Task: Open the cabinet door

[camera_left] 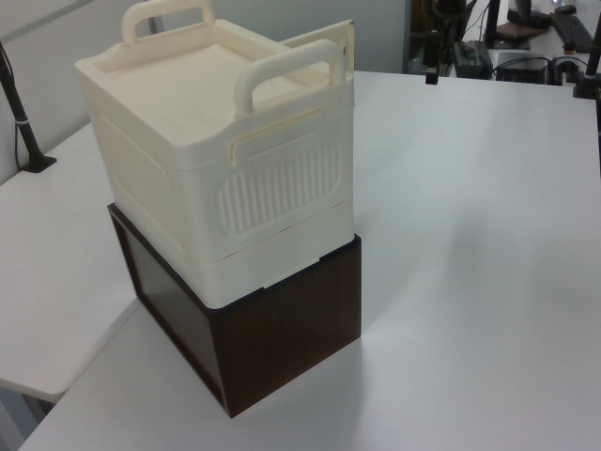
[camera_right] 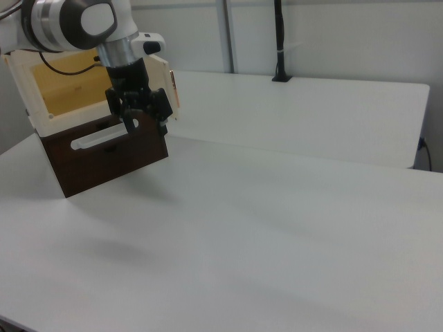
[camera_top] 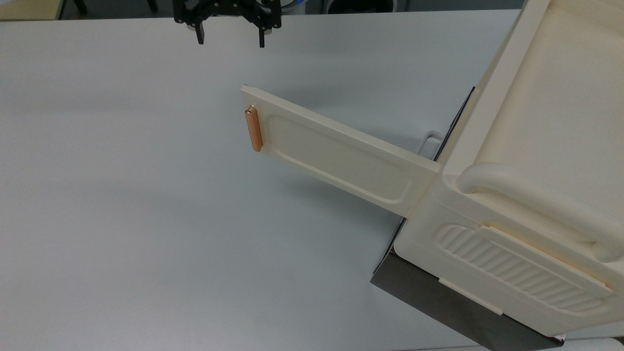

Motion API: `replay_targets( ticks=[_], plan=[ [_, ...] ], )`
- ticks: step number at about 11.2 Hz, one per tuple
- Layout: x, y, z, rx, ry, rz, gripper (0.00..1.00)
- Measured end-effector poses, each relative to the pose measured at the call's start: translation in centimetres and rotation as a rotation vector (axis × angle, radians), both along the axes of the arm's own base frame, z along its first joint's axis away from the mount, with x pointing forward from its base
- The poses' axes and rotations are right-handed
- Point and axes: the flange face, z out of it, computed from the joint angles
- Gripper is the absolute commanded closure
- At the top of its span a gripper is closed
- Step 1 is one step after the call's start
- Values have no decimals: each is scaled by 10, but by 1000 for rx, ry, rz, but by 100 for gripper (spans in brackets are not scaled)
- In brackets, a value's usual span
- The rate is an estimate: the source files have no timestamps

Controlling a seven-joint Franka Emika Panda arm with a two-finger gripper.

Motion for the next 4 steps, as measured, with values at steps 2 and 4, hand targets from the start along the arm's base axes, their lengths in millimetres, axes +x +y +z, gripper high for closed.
replay_targets(
  ticks=[2,4],
  plan=[
    [0,3,-5,3,8,-24,0],
    [0,3,-6,4,10,-30,0]
  ],
)
